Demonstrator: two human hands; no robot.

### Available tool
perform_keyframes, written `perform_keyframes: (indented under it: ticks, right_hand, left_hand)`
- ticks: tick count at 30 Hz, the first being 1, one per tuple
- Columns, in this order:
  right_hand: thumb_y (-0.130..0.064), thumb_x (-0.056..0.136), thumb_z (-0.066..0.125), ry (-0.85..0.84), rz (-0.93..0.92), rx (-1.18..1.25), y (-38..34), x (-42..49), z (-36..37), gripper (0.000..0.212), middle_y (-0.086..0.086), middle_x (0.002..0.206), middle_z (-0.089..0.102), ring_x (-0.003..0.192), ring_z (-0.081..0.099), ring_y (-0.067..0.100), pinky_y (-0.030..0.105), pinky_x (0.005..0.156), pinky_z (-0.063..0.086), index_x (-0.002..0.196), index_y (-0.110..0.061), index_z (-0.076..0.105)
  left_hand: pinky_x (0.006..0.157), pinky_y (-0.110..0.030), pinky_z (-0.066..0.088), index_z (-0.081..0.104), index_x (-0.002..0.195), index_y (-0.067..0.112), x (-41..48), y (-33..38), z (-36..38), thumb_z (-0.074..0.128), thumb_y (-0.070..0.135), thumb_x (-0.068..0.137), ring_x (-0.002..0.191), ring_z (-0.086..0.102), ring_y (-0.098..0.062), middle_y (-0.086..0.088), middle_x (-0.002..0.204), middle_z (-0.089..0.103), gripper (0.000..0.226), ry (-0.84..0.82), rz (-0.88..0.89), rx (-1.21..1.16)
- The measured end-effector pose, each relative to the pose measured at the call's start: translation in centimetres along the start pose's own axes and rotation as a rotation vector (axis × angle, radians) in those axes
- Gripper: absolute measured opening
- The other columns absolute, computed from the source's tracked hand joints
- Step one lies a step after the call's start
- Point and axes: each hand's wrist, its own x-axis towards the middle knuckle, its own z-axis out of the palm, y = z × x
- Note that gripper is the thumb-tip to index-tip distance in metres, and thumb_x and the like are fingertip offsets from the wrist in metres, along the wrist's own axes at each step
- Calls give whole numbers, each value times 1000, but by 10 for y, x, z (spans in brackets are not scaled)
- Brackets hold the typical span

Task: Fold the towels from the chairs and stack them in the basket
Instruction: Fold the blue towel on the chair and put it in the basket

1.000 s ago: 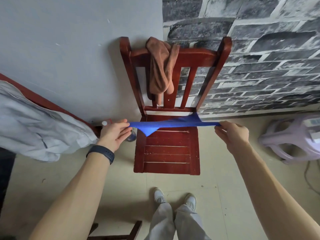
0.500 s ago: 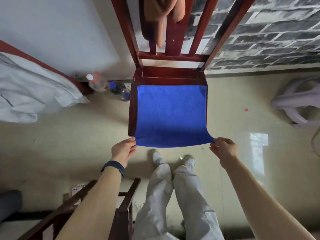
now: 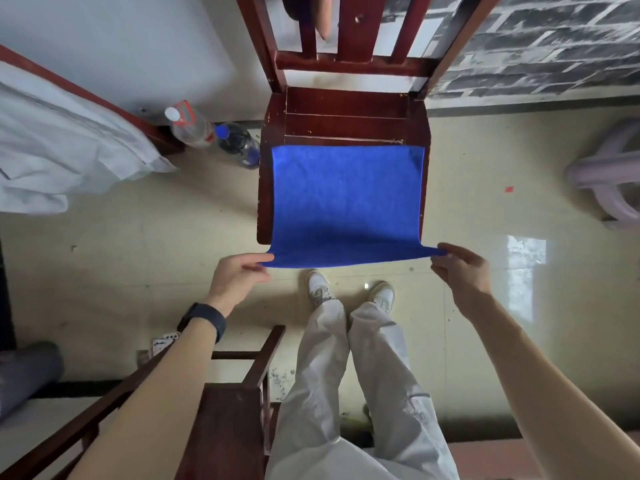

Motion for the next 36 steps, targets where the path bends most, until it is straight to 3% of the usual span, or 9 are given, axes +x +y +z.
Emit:
perform_keyframes:
  ticks: [4,8,11,13,16,20,26,30,36]
  right_hand:
    - [-7,85,72,8,-209,-289,-18,7,4,27,-6,83,69,77,62,17,21,69,49,109,-20,73]
    - [-19,90,72,-18,-277,-248,-42,27,16,14,-5,81,71,78,67,22,34,76,54,92,-33,72]
    - [-28,91,71,-12,-295,-293,-63,54,26,9,-10,88,68,74,62,14,30,73,49,91,-36,71]
    - [-25,92,70,-28,-284,-268,-75,75,35,7,-9,90,66,70,56,9,24,68,44,92,-33,71]
    - [-18,94,67,-90,-263,-171,-90,106,50,5,-4,93,68,84,63,12,23,71,46,93,-23,68]
    - [-24,97,63,-31,-311,-161,-100,140,75,15,7,105,69,99,65,23,26,76,47,106,-13,68]
    - [-25,99,59,95,-419,-195,-96,162,97,10,0,99,63,90,59,17,25,75,45,105,-18,63]
    - [-26,98,60,123,-423,-227,-94,171,102,14,-2,100,63,88,59,15,28,77,44,108,-19,66]
    - [-30,95,61,158,-378,-370,-99,184,105,20,-3,100,66,94,62,19,32,84,51,110,-18,69]
  left_hand:
    - [74,2,40,79,100,24,17,15,-9,76,17,82,80,66,5,12,88,74,20,153,202,297]
    - [81,-12,45,78,101,20,47,43,-19,75,25,85,86,68,-6,11,88,73,17,177,247,286]
    - [76,-10,43,75,100,23,82,63,-26,75,29,86,84,65,-1,12,89,71,15,146,241,261]
    - [80,-11,44,72,104,21,110,74,-28,73,28,89,90,66,-4,13,91,70,17,104,211,152]
    - [95,-33,52,69,112,14,148,88,-24,71,28,90,102,68,-20,-1,105,73,26,47,142,-104]
    - [88,-38,57,67,109,17,185,101,-6,68,30,93,101,70,-27,-7,108,72,20,60,113,-298]
    - [90,-50,57,66,97,30,214,92,7,64,36,94,97,69,-32,1,94,70,7,204,194,-96]
    - [91,-49,55,65,89,37,222,85,9,64,42,92,94,67,-24,10,89,66,5,278,228,0]
    - [90,-40,53,65,97,28,228,91,16,63,38,93,92,66,-22,13,83,64,11,350,226,90]
